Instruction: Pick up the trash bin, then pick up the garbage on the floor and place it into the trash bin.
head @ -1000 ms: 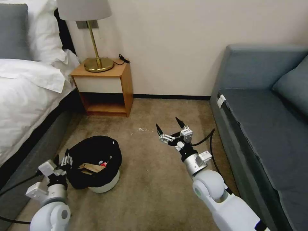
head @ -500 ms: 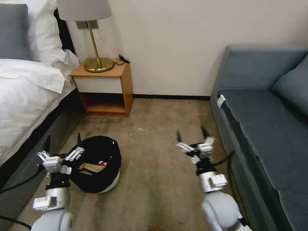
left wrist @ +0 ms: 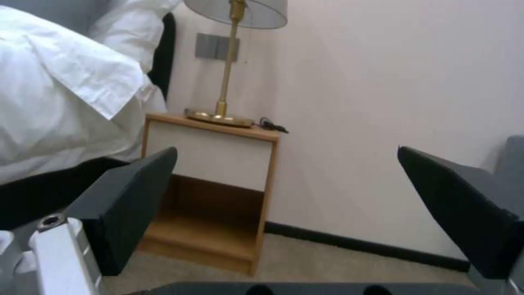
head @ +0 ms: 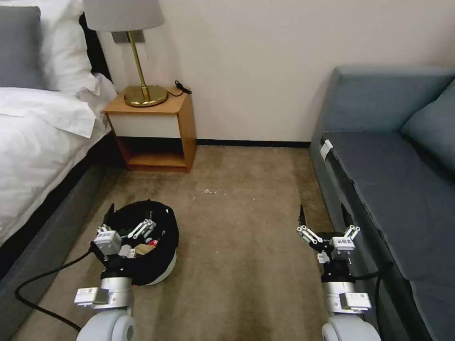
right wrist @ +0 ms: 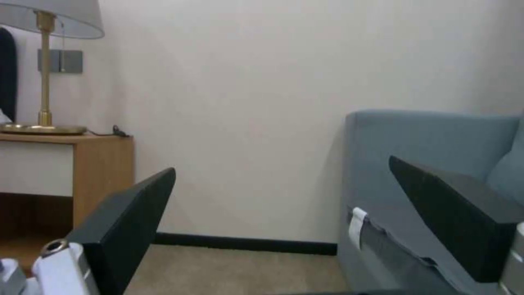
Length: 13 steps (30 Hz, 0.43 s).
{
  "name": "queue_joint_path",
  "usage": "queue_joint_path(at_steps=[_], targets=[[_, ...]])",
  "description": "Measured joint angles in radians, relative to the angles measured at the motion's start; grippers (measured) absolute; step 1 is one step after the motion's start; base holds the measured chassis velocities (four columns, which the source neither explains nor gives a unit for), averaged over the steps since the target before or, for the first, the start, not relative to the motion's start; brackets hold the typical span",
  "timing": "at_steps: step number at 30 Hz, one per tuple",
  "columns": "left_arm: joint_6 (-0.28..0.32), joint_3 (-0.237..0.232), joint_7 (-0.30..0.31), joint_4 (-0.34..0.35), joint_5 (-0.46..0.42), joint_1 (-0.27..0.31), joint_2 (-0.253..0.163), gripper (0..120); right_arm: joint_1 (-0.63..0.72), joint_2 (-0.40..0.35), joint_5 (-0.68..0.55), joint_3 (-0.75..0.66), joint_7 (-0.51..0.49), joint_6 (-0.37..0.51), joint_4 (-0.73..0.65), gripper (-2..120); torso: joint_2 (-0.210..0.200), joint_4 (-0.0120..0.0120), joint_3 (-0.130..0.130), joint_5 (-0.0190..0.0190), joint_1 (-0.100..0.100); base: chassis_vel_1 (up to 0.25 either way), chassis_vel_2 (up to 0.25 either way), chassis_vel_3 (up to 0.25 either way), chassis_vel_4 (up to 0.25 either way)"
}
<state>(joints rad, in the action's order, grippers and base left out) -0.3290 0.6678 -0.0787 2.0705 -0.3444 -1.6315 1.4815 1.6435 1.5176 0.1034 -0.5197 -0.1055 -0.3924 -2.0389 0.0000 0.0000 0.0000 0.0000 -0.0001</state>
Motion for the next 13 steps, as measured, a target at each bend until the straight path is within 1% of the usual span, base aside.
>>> queue_joint_path(at_steps=[13], targets=[[0.001,0.002,0.003,0.000,-0.001,0.001,0.000,100,-0.004,-0.003,-0.004,0.005,0.001,0.002,0.002,100,0.000,0.0000,0.000,0.0000,0.000,0.000,0.000,0.000,0.000]])
